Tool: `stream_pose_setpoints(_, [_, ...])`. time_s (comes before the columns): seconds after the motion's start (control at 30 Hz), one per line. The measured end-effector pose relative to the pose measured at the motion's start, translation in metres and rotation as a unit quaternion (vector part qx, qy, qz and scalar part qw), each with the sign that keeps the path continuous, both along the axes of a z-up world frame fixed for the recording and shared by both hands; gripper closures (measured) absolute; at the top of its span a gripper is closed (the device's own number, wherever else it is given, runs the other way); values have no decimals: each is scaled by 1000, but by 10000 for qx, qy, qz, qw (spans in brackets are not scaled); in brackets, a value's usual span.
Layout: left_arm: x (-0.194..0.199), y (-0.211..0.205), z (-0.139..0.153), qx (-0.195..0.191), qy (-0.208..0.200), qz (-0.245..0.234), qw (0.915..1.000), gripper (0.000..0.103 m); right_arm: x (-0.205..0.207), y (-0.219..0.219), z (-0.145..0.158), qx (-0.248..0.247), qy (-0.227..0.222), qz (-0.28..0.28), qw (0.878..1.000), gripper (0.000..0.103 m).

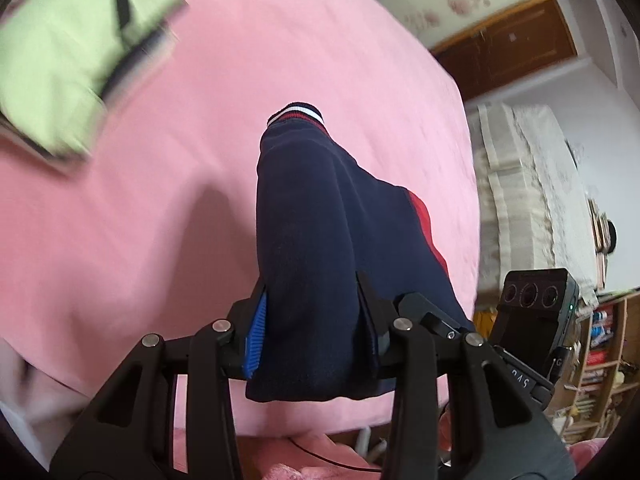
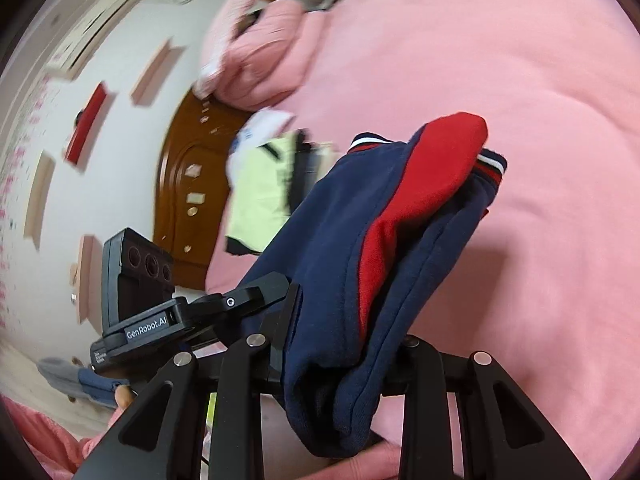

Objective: Fold large clothes
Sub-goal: 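Grasp the folded jacket with both grippers and lift it, then place the jacket onto the stack of folded clothes and release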

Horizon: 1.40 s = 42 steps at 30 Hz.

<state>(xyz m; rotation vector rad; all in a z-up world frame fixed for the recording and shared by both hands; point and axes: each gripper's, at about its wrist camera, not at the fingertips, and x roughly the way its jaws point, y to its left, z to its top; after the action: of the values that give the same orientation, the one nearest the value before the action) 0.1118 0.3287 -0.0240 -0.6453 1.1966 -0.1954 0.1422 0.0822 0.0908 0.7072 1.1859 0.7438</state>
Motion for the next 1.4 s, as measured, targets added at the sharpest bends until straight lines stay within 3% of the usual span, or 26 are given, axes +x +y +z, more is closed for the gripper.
stream_pose_setpoints(0.2, [21,143,45,568,-400,549,9961,68,40,185,46,174,-736,517,9958,76])
stream_pose_setpoints(0.3, [34,204,67,686,-594,829,9924,68,62,260,70,432,-798,669,9936,76])
stream_pose_setpoints(0.4, [52,253,89,976,-831,1007,9866,68,88,327,99,654,-949,703,9908,76])
stream_pose_setpoints(0.53, [83,299,102,1378,-1109,1039,9787,68,126,407,115,855,-1178,665,9871,76])
stream_pose_setpoints(0.6, [98,322,93,1477,-1173,1047,9764,68,140,434,115,867,-1229,582,9869,76])
stream_pose_setpoints(0.7, [121,364,42,1492,-994,1123,9774,67,152,459,87,664,-1294,517,9880,75])
stream_pose_setpoints(0.77, [145,380,-19,1515,86,1231,9807,67,161,477,43,209,-1155,598,9913,67])
stream_pose_setpoints(0.8, [149,385,-41,1458,609,1357,9781,67,168,495,21,-135,-974,713,9926,65])
stream_pose_setpoints(0.83, [147,392,-50,1261,727,1497,9780,67,170,509,0,-598,-712,919,9914,63])
stream_pose_setpoints(0.87, [141,397,-51,1127,608,1641,9781,67,173,532,-22,-1150,-335,1416,9827,62])
stream_pose_setpoints(0.93, [130,396,-43,1227,285,1673,9778,64,170,545,-28,-1235,-339,1638,9781,55])
stream_pose_setpoints(1.03, [111,392,-33,1326,115,1729,9759,59,163,537,-17,-1064,-644,1441,9817,14])
stream_pose_setpoints(1.17, [82,375,-28,1569,117,2011,9668,54,141,523,-15,-1193,-521,1603,9784,12])
stream_pose_setpoints(1.23, [58,341,-23,1722,116,2104,9623,50,123,511,-14,-1208,-451,1662,9776,5])
stream_pose_setpoints(1.33, [33,303,-44,1803,262,2166,9591,46,84,477,-25,-1511,-213,1644,9745,3])
stream_pose_setpoints(1.4, [19,282,-64,1878,605,2187,9556,46,46,443,-32,-1852,-5,1566,9701,2])
